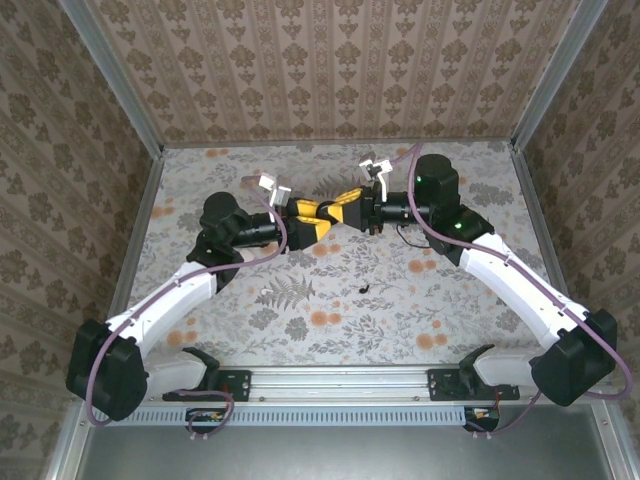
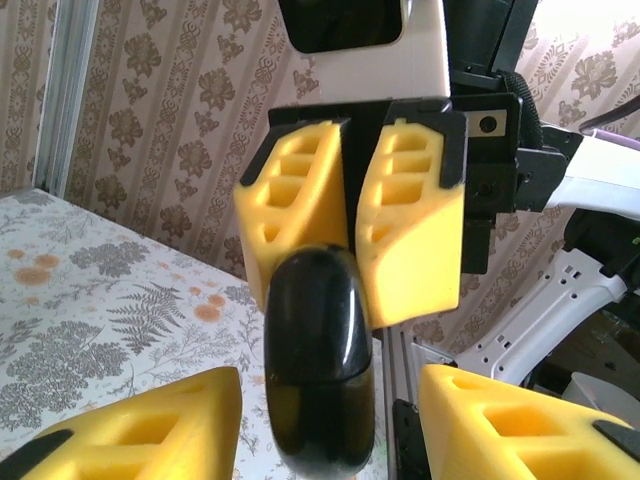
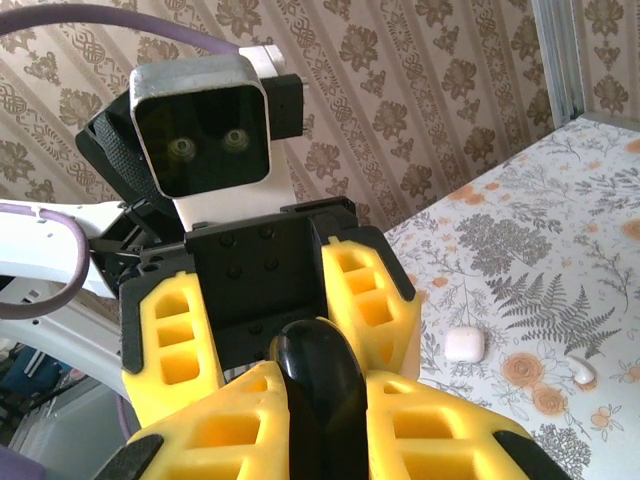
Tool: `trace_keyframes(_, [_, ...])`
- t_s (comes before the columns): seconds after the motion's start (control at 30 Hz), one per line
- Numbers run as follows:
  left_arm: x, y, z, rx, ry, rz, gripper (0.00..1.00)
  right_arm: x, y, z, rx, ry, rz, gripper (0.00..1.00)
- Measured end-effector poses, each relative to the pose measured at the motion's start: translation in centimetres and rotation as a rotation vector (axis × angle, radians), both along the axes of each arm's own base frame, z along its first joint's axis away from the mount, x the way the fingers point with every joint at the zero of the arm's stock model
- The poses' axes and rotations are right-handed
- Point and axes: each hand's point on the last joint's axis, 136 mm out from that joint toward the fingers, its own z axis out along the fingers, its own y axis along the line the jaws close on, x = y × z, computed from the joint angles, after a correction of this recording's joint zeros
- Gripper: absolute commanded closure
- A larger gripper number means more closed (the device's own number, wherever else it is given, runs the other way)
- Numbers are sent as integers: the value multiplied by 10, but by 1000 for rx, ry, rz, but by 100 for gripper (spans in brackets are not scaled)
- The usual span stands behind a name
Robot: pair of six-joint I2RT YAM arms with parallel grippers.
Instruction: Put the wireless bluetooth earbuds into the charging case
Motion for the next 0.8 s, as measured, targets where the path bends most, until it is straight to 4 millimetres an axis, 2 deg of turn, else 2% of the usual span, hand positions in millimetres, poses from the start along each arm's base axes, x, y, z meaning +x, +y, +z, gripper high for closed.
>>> trace_keyframes(0.13, [2, -1, -5, 7, 12, 3, 59, 0, 0, 0, 5, 6, -1, 92])
trace_keyframes(0.43, [1, -1, -5, 9, 0, 3, 86, 1, 0, 0, 15, 8, -4, 91])
trace_keyframes(0.57, [2, -1, -5, 10, -10, 10, 95, 2, 0, 0, 17, 9, -7, 84])
trace_keyframes(0.63, [2, 0, -5, 12, -17, 17, 98, 3, -1, 0, 17, 19, -13, 76])
trace_keyframes(0.8, [2, 1, -9, 24, -34, 35, 100, 5, -2, -3, 24, 70, -24, 62])
